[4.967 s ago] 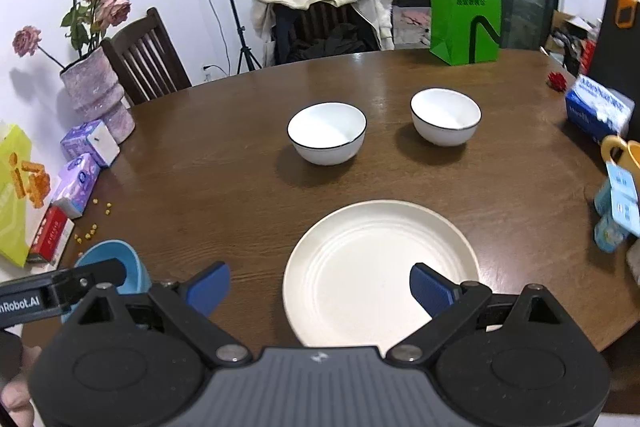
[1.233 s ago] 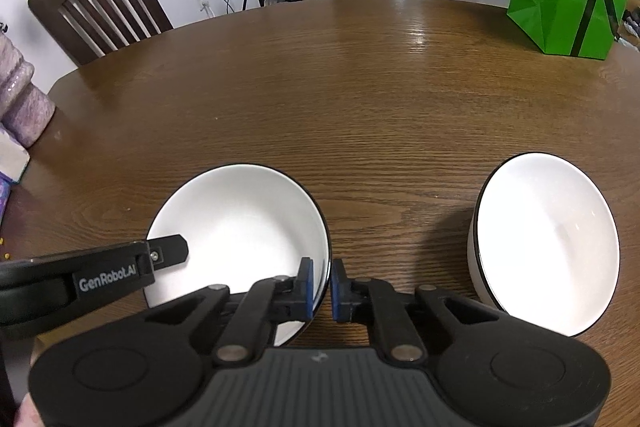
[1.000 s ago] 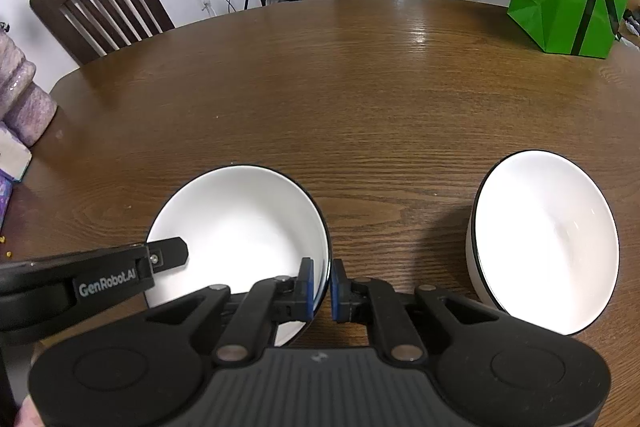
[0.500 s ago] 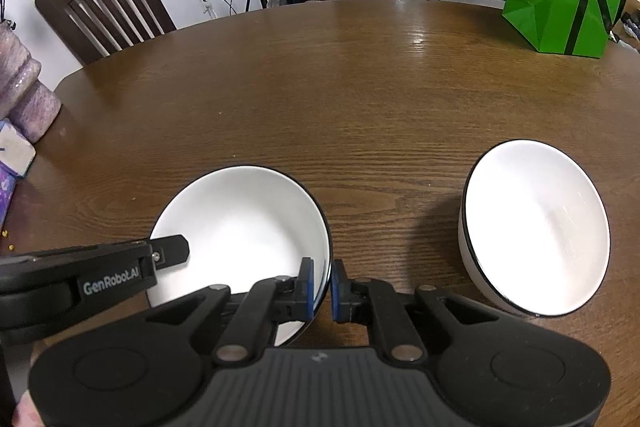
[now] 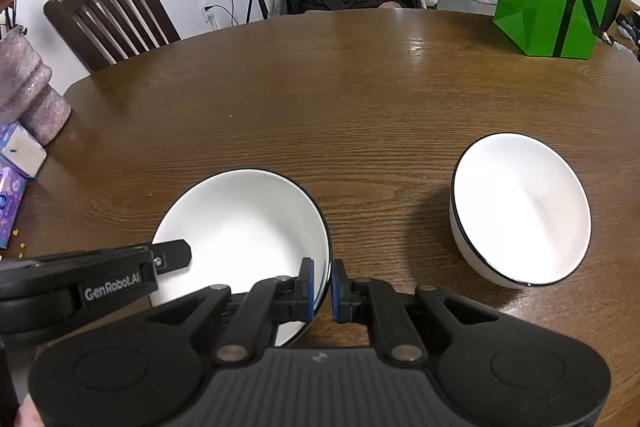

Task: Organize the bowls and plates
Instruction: 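Lift the white bowl with both grippers and carry it back, then carry the held white bowl with both grippers over to the blue bowl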

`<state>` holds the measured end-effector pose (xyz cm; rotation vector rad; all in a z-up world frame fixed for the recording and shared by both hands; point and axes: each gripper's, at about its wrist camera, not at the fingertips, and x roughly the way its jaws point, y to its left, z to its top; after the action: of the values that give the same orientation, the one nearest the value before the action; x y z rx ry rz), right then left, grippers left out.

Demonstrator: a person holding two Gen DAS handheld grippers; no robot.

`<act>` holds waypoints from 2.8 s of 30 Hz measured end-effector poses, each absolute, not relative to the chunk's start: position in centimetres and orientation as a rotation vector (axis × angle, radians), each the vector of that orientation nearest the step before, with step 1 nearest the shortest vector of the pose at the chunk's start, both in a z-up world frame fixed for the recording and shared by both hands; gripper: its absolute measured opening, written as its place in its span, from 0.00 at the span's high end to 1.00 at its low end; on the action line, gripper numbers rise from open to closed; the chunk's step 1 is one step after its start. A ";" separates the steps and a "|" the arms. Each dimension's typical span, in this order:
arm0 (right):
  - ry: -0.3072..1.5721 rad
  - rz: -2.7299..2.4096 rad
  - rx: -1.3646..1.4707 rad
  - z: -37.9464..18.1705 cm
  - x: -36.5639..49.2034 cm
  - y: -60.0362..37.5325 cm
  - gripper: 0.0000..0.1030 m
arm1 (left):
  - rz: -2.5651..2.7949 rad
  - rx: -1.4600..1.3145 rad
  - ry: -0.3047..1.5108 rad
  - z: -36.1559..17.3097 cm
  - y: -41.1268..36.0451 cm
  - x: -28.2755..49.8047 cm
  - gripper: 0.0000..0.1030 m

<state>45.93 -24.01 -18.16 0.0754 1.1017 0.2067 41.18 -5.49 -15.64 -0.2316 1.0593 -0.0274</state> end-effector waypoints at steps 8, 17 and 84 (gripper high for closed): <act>1.081 0.200 0.082 -16.9 43.8 -23.9 0.92 | -0.046 -0.216 1.047 -14.3 -5.4 39.3 0.93; 1.063 0.184 0.091 -15.7 41.2 -23.9 0.92 | -0.068 -0.206 1.037 -13.1 -5.3 37.0 0.93; 1.006 0.110 0.099 -11.2 27.4 -18.9 0.92 | -0.162 -0.173 0.975 -9.1 0.3 25.5 0.93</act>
<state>27.43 -18.92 -11.23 0.0986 1.0056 0.1096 25.53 0.33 -9.14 -0.1726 0.9754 -0.1615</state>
